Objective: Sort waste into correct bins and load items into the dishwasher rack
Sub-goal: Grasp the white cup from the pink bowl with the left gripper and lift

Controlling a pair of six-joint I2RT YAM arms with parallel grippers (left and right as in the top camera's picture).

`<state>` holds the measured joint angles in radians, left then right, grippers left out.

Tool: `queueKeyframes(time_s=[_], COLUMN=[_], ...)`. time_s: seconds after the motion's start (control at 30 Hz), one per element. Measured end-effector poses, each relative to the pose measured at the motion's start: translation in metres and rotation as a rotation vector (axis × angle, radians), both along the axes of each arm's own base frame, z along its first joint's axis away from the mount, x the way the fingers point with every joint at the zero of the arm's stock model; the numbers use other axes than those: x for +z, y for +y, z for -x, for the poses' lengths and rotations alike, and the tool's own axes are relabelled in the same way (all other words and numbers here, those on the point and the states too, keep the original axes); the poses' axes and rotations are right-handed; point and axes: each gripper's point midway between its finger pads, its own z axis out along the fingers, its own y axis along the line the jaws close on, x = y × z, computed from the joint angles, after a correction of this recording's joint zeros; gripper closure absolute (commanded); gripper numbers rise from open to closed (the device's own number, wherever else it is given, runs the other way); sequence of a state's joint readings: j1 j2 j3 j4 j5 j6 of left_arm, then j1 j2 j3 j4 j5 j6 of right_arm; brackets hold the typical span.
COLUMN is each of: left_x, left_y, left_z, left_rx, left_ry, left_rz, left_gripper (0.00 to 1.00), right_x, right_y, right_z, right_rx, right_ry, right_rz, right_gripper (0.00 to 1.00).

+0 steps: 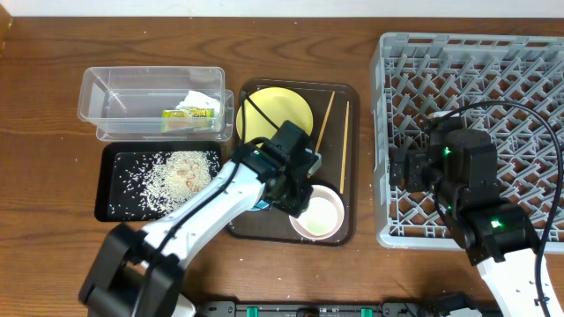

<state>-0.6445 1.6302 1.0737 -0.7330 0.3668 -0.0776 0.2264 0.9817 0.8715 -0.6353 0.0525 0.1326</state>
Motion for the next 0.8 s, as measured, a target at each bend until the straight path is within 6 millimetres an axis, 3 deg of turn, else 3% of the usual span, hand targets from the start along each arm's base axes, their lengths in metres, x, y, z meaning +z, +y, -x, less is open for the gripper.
queueKeyframes(time_s=[0.07,0.27,0.5,0.63,0.8], left_x=[-0.008,-0.014,-0.011,0.01,0.053], left_y=[0.001,0.002,0.004,0.015,0.038], left_z=[0.001,0.001,-0.005,-0.027,-0.074], left_rx=[-0.001,-0.002,0.017,0.092,0.253], left_ry=[0.017,0.03,0.019,-0.022,-0.095], left_rz=[-0.018,-0.029,-0.022,0.034,0.232], left_gripper=[0.79,0.94,0.94,0.94,0.94], right_x=[-0.001,-0.001,0.0,0.001,0.003], right_y=[0.0,0.0,-0.004,-0.012,-0.014], right_z=[0.001,0.001,0.0,-0.003,-0.015], right_rx=[0.0,0.0,-0.017,-0.053,-0.08], right_ry=[0.003,0.003,0.0,-0.015,-0.043], right_rz=[0.001,0.001,0.016,0.047,0.051], right_gripper=[0.01,0.01,0.01,0.01,0.05])
